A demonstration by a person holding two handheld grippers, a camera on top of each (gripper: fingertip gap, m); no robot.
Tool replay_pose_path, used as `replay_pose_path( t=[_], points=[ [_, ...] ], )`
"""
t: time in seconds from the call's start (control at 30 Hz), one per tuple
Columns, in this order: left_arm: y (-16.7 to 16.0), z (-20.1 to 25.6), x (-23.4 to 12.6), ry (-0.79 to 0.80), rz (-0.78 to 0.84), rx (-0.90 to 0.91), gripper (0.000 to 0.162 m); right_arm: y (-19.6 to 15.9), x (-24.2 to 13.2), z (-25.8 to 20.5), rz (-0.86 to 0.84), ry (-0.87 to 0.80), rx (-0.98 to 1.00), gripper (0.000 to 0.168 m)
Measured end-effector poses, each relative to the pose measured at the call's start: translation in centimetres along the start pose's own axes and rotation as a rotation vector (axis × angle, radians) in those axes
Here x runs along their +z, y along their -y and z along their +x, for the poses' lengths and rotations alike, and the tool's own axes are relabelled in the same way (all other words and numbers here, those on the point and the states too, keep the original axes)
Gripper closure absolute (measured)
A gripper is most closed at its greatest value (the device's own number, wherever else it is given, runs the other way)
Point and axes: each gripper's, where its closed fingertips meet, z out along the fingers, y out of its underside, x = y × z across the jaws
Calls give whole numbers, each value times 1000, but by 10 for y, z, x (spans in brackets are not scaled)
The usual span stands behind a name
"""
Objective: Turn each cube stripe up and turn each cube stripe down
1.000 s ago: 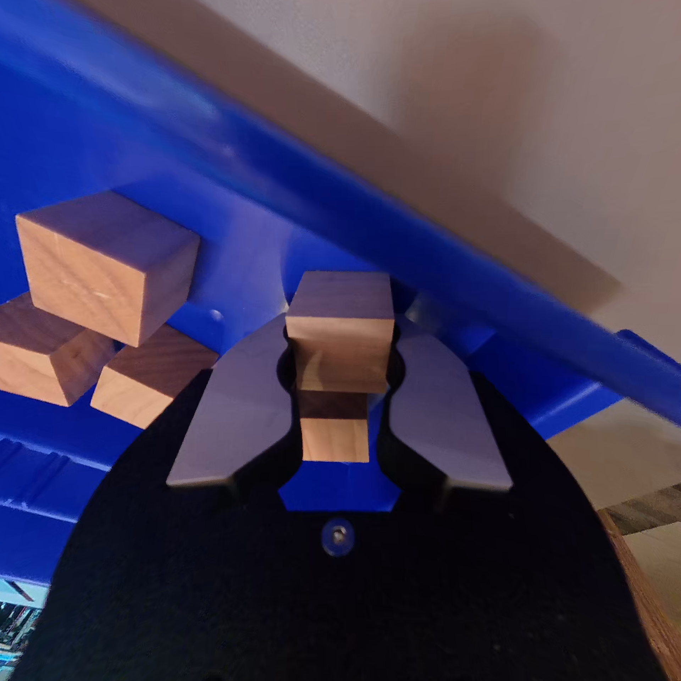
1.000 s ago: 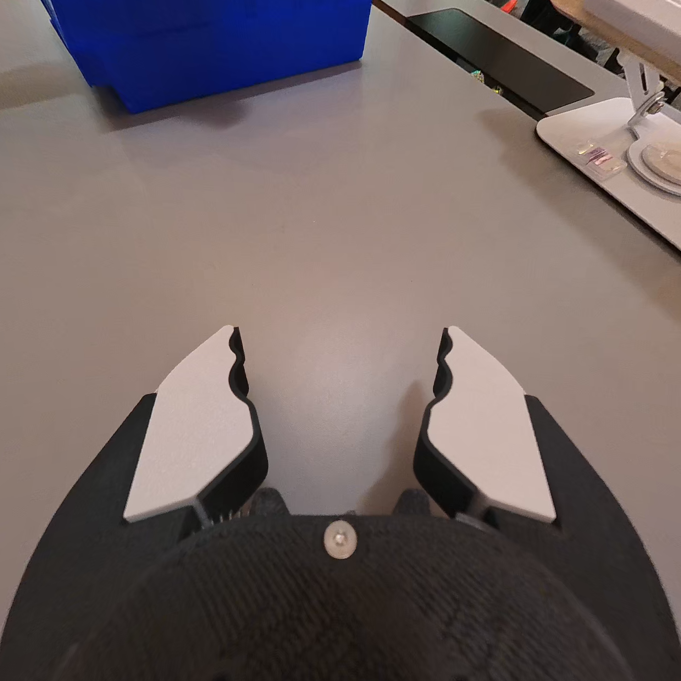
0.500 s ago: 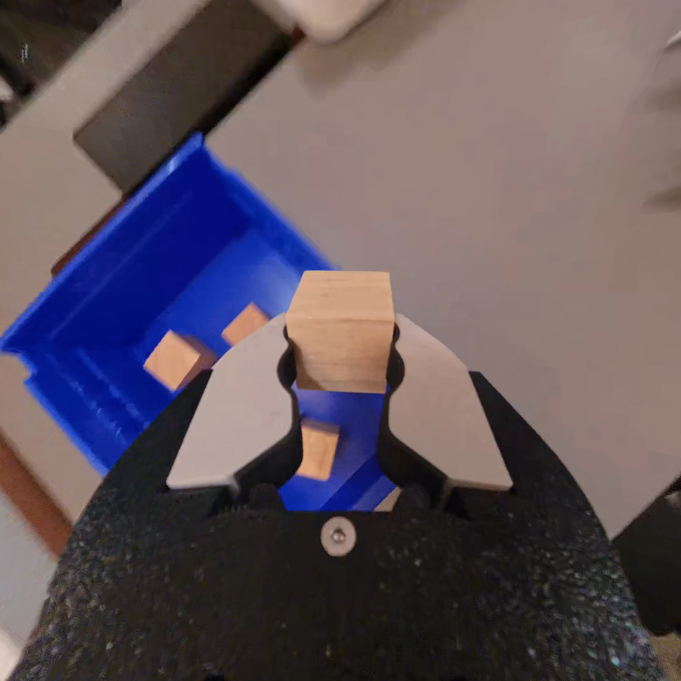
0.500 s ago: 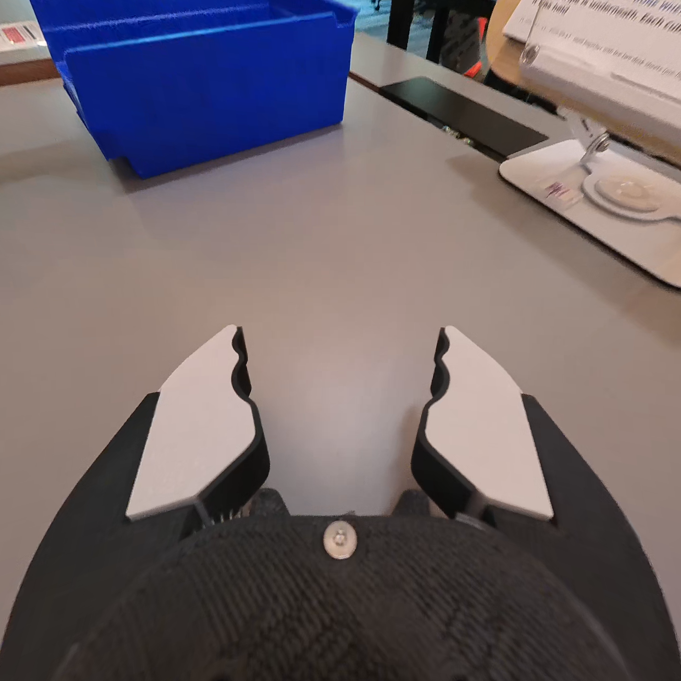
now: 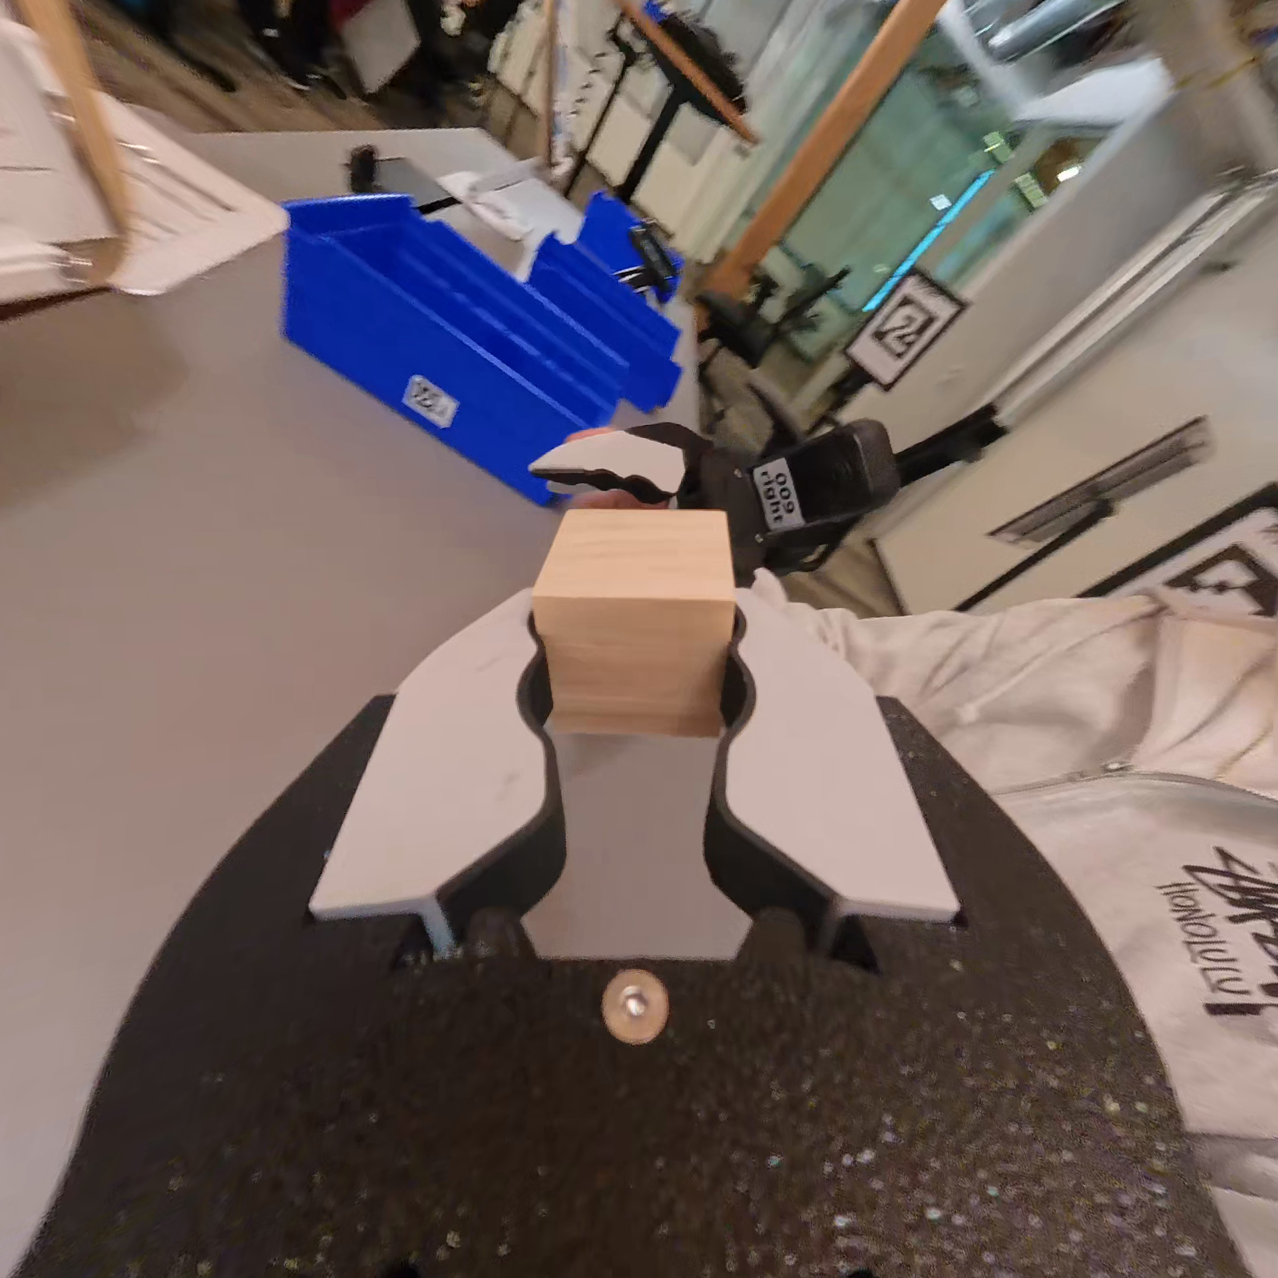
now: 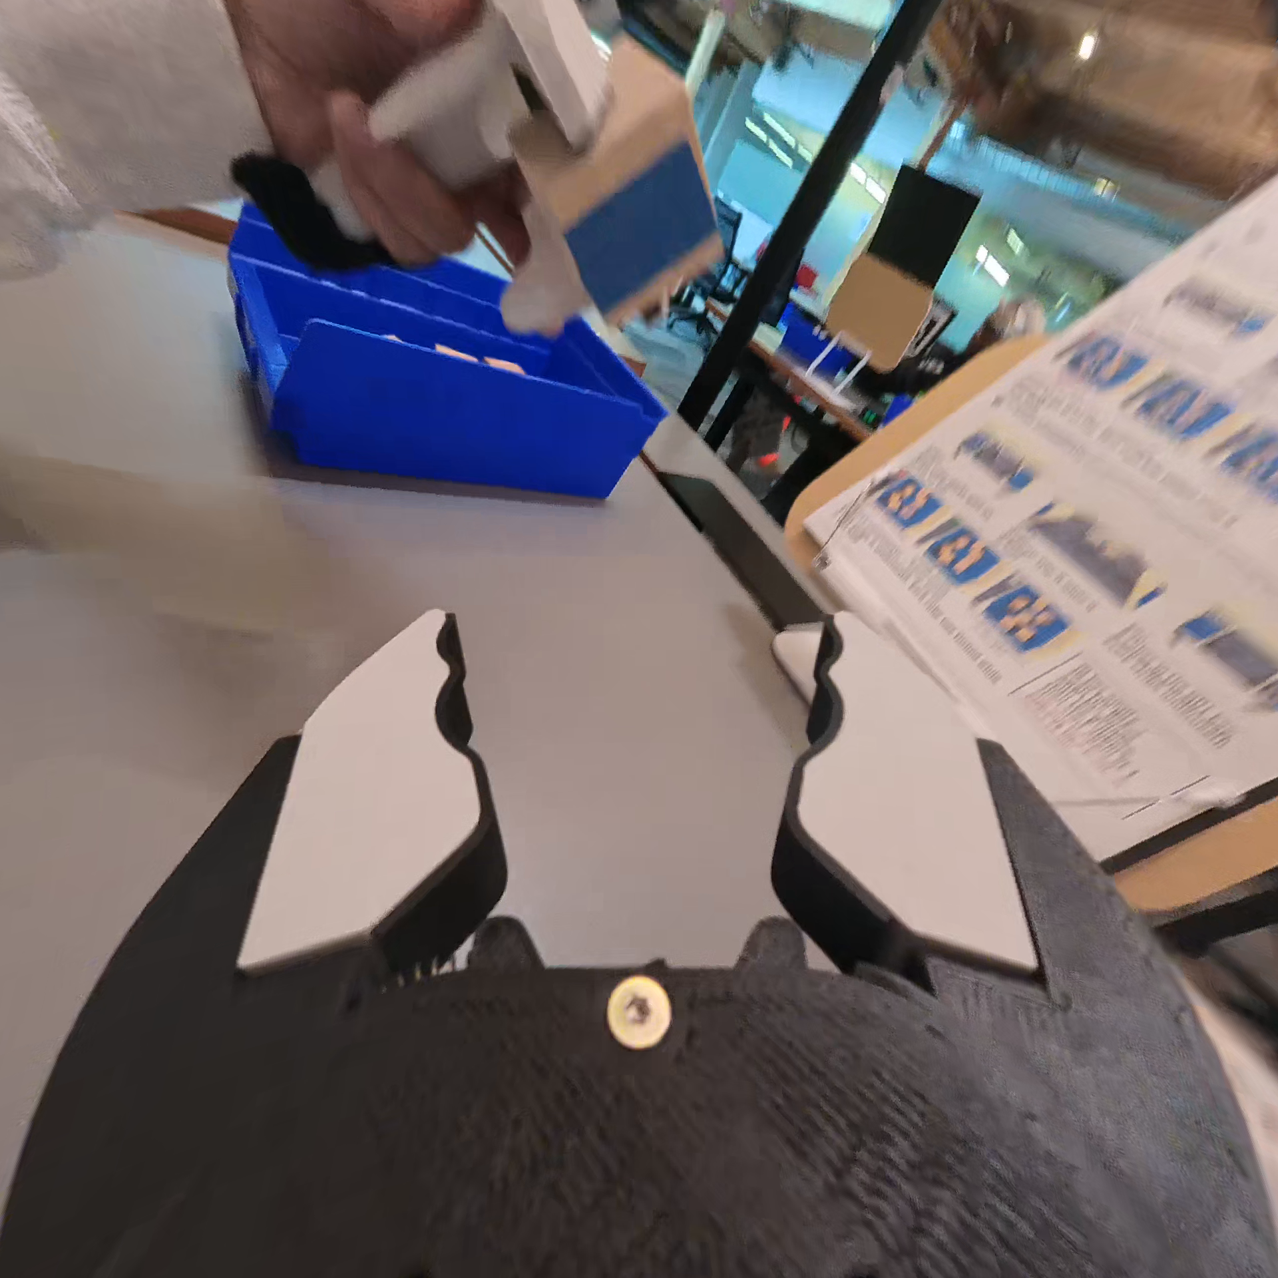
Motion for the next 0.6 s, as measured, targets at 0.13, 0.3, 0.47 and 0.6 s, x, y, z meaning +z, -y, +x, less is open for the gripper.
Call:
replay_pose_path(
  t=[0.13,0.3,0.47,0.6],
  points=[
    [0,14,45,-191,33,-56,117,24,-11,8,41,-28,-233,74],
    [-9,28,84,-325,-6,-49,117,42,-26,11,95,7,-440,85],
    [-19,33,106,-377,-45,-42,117,46,-34,6,144,131,-419,95],
    [-22,32,111,-399,-42,-51,117,47,-36,3,159,145,-453,123]
  ],
)
